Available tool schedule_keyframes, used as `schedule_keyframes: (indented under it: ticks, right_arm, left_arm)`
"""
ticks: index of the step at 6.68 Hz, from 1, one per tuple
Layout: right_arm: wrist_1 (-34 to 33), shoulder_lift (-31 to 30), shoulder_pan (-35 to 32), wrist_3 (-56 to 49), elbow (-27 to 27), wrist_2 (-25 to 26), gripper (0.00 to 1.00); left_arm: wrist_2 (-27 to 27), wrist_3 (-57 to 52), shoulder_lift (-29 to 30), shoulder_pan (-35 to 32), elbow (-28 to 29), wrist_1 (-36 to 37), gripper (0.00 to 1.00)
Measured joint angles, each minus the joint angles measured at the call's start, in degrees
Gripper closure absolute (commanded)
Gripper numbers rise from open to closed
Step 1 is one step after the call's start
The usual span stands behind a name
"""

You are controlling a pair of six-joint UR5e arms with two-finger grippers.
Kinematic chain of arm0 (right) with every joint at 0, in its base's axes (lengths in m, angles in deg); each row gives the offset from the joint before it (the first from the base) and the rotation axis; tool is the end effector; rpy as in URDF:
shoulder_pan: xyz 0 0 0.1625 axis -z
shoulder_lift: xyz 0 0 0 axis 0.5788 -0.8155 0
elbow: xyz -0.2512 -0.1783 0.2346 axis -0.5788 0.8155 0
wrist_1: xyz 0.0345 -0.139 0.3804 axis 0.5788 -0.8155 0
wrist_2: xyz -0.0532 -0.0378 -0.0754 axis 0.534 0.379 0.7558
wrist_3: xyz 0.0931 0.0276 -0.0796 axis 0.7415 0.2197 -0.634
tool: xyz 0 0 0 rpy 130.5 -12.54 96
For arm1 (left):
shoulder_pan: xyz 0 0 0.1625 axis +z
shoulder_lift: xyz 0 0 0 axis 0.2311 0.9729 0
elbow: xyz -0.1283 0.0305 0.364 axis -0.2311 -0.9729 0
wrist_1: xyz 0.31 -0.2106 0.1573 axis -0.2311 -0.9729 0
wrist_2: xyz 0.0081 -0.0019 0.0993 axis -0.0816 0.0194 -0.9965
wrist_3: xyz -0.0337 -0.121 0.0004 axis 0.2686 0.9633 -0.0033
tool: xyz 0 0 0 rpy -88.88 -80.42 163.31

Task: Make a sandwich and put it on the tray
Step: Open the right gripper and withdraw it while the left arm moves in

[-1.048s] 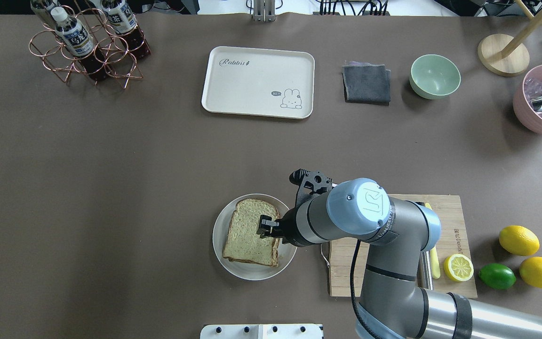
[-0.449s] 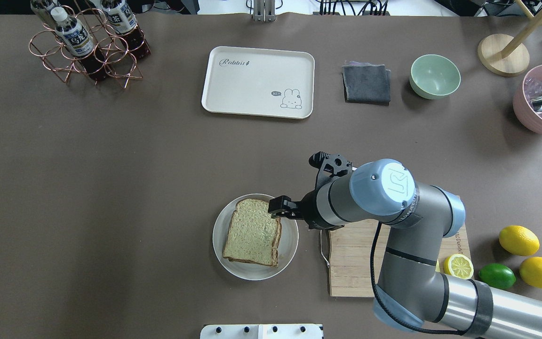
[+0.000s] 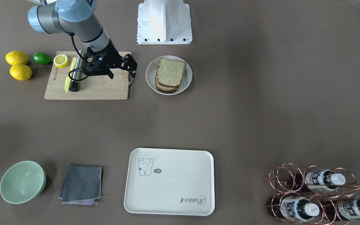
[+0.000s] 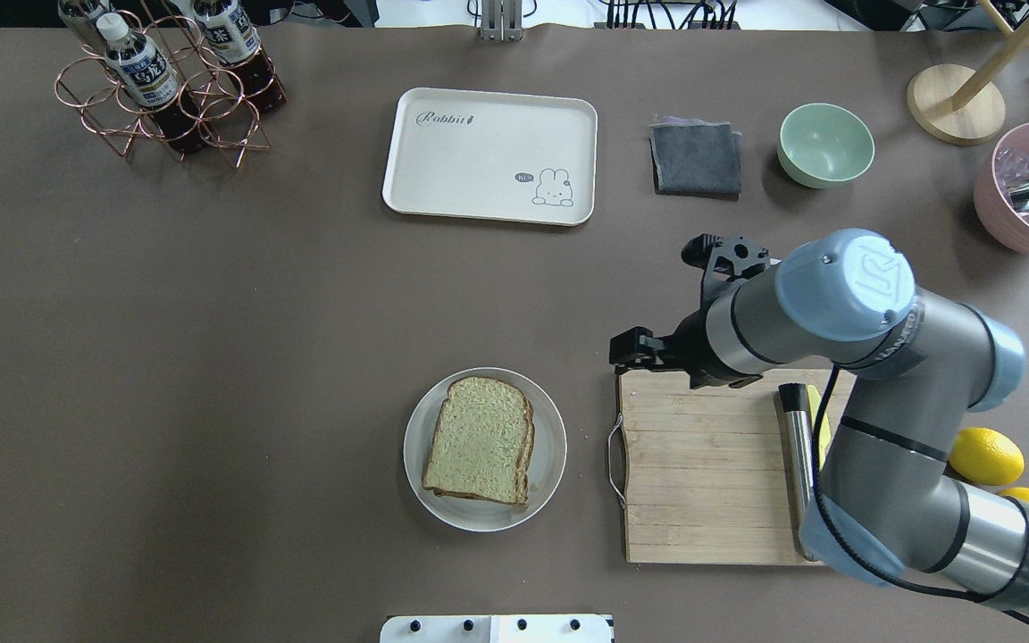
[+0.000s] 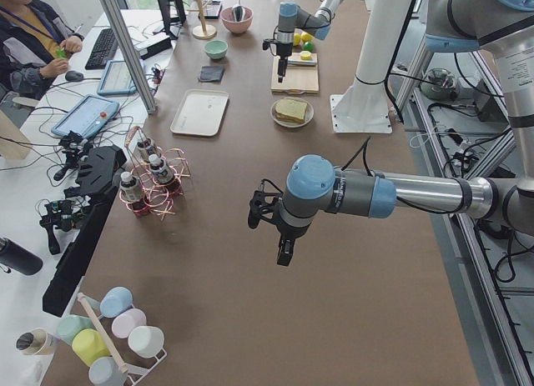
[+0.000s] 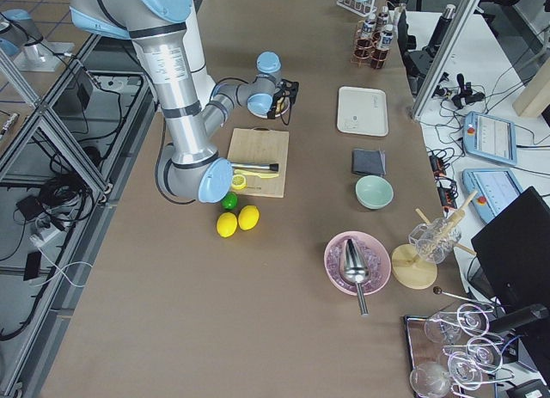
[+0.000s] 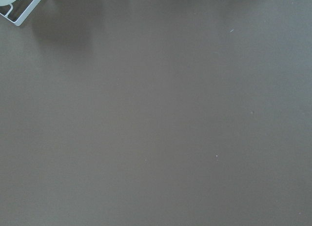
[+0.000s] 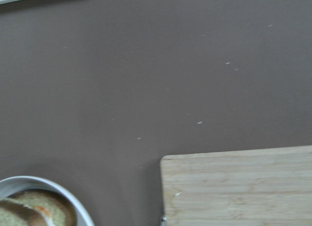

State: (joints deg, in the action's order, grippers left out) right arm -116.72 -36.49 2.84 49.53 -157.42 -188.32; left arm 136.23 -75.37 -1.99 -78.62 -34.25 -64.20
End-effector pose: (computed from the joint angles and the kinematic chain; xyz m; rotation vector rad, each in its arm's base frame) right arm -0.4265 -0.3725 0.2831 0.0060 -0.9882 0.1444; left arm -0.0513 -0.3482 0.5300 0.1975 0.8398 0.0468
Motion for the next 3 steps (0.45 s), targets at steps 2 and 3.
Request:
schedule_keyframes:
  ticks: [2, 3]
  right_arm:
    - [-2.27, -6.55, -7.20, -11.48, -2.34, -4.63, 0.00]
    - [-2.23, -9.90, -10.81, -18.04, -2.48, -6.64, 0.00]
  left_arm:
    - [0.24, 14.69, 0.86, 8.68, -6.17, -2.29, 0.02]
    - [0.13, 23.26, 1.15, 13.92, -7.87, -7.12, 0.02]
